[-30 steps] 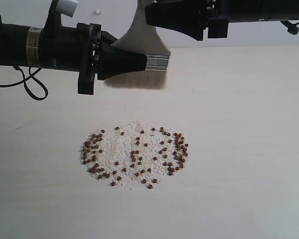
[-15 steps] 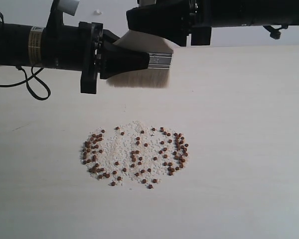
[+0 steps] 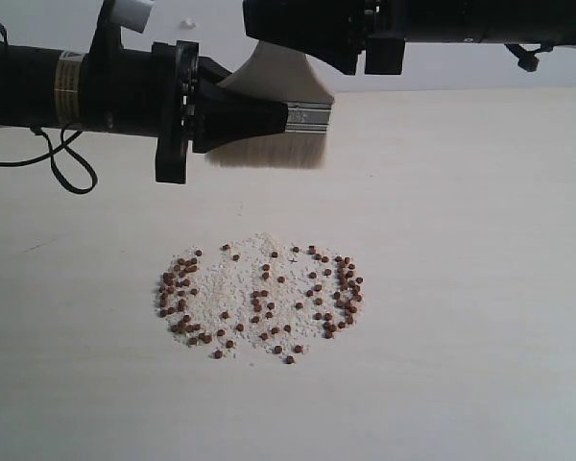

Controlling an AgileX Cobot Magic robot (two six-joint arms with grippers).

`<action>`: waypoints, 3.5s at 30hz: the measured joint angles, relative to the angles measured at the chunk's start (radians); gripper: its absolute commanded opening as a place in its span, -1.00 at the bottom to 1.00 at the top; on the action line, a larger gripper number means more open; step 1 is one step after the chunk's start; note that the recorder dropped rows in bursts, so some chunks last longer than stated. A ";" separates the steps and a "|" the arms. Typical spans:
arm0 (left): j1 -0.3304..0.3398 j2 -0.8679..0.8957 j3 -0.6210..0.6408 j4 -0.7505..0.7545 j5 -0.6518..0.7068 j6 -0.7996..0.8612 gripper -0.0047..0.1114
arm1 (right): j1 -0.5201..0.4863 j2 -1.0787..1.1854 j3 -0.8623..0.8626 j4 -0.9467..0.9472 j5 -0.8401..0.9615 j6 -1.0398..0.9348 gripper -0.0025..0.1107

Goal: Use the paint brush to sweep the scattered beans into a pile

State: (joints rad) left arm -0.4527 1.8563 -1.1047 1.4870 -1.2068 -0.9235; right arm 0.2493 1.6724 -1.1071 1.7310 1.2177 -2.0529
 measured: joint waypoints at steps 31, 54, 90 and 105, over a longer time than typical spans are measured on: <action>-0.023 0.002 0.000 -0.037 -0.002 0.030 -0.92 | 0.000 0.000 0.000 0.006 -0.006 -0.002 -0.60; -0.029 0.002 0.000 -0.037 0.000 0.033 -0.92 | -0.007 -0.014 0.000 0.006 -0.002 -0.002 -0.11; -0.029 0.007 0.000 -0.072 -0.002 0.032 -0.92 | -0.025 -0.021 0.000 0.006 -0.006 0.083 -0.96; -0.029 0.007 0.000 -0.055 -0.026 0.033 -0.92 | 0.022 -0.021 0.000 0.015 -0.025 0.053 -0.96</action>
State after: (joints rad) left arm -0.4822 1.8637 -1.1047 1.4316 -1.2327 -0.8901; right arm 0.2713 1.6510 -1.1071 1.7459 1.1925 -1.9999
